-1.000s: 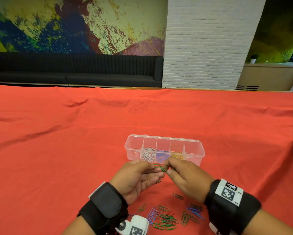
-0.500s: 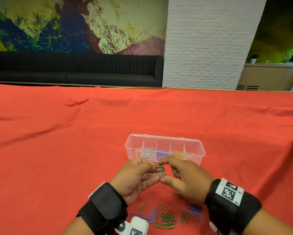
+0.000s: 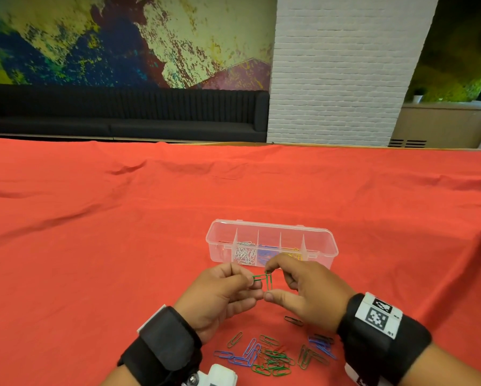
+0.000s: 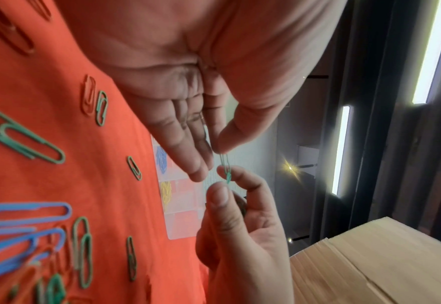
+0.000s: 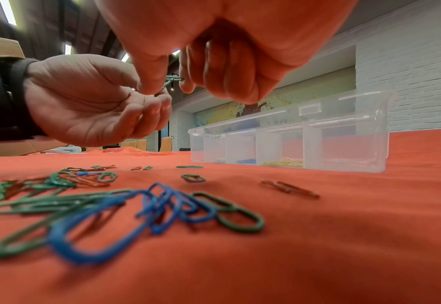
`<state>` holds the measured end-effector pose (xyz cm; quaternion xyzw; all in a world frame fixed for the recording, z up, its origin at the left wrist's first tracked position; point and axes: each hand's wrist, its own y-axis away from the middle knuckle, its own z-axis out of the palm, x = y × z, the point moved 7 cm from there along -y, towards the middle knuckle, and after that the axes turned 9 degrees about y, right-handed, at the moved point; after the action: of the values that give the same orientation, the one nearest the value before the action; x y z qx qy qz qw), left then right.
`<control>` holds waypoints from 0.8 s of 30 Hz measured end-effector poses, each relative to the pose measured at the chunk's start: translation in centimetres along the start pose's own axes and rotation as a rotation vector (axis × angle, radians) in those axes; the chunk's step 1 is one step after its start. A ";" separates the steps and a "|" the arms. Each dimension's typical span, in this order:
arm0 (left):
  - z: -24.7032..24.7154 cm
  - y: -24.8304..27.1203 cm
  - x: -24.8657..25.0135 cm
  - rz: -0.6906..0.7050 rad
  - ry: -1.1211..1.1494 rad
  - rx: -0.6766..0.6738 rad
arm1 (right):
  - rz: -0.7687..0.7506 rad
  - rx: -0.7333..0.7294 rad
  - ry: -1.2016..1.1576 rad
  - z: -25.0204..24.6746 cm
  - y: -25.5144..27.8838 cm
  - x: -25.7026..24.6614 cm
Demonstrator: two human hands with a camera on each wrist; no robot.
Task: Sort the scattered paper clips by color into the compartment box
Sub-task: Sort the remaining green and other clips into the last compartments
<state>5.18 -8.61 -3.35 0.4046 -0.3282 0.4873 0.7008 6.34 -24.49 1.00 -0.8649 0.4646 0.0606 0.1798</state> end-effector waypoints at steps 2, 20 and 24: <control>-0.1 0.1 0.0 0.019 -0.037 0.005 | -0.001 0.005 0.003 -0.1 0.0 0.0; -1.3 0.6 1.3 0.097 -0.199 0.046 | 0.016 0.019 0.029 0.2 -0.3 0.5; -1.0 -0.7 -0.2 -0.118 0.095 0.122 | 0.006 -0.008 0.063 0.3 -0.1 0.3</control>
<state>5.83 -7.98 -4.14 0.4417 -0.2399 0.4830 0.7170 6.62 -24.55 0.63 -0.8659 0.4722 0.0357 0.1611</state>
